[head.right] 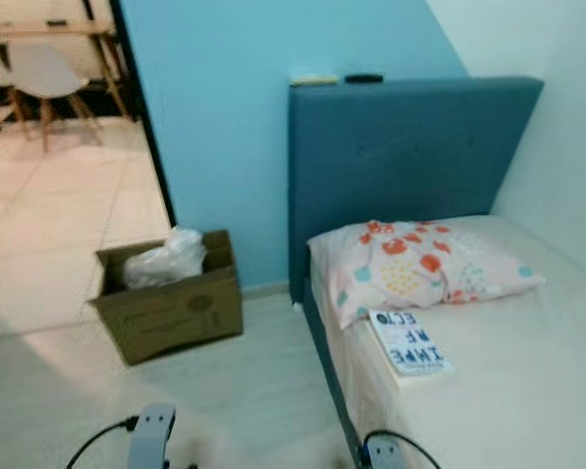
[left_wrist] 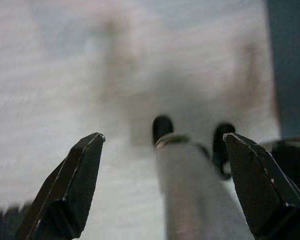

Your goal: Clean up the room

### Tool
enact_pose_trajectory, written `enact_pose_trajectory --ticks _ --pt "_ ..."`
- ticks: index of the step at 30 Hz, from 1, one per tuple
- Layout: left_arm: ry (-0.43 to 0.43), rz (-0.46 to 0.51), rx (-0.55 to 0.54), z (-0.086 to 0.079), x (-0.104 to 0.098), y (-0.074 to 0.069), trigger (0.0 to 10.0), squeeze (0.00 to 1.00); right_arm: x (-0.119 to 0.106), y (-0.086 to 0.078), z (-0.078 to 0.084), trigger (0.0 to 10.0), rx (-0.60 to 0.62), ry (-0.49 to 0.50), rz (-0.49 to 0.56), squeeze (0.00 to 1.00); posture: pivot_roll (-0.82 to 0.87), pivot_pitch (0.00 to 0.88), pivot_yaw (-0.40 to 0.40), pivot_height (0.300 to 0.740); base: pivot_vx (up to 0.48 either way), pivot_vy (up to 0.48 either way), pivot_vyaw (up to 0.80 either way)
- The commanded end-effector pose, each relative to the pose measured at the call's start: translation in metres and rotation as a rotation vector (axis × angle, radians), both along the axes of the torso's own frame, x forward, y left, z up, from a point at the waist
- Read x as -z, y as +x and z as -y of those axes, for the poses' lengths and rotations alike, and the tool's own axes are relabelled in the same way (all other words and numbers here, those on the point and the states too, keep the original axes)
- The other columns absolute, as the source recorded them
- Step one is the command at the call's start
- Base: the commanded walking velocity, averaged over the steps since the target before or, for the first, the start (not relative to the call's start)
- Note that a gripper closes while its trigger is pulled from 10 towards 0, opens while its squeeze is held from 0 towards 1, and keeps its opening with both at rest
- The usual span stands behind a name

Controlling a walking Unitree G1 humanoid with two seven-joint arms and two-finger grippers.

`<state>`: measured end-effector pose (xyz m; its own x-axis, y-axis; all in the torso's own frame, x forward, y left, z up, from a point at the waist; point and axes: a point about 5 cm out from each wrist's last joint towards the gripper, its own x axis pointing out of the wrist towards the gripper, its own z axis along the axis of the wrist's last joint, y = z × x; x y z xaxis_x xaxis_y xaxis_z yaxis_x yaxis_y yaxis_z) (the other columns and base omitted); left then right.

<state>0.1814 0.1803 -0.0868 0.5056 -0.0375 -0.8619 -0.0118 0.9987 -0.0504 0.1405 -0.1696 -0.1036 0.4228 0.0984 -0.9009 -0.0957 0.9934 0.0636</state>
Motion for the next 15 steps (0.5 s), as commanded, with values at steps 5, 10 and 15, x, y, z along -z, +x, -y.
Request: enact_pose_trajectory --ticks 5,10,15 --pt "0.002 -0.006 0.021 0.0018 0.0007 -0.0012 10.0 0.00 0.0028 -0.0084 0.0037 10.0 0.002 -0.013 -0.034 0.00 0.00 0.000 -0.009 0.740 -0.406 0.000 -0.15" --pt "-0.001 -0.012 0.023 0.0026 0.0019 -0.0037 10.0 0.00 0.0036 -0.0109 0.0047 10.0 0.019 -0.010 -0.045 0.00 -0.01 0.000 -0.008 0.740 -0.409 0.000 -0.77" --pt "-0.005 -0.013 0.023 0.0031 0.0022 -0.0042 10.0 0.00 0.0037 -0.0112 0.0057 10.0 0.023 -0.014 -0.048 0.00 -0.01 0.000 -0.008 0.740 -0.406 0.000 -0.77"
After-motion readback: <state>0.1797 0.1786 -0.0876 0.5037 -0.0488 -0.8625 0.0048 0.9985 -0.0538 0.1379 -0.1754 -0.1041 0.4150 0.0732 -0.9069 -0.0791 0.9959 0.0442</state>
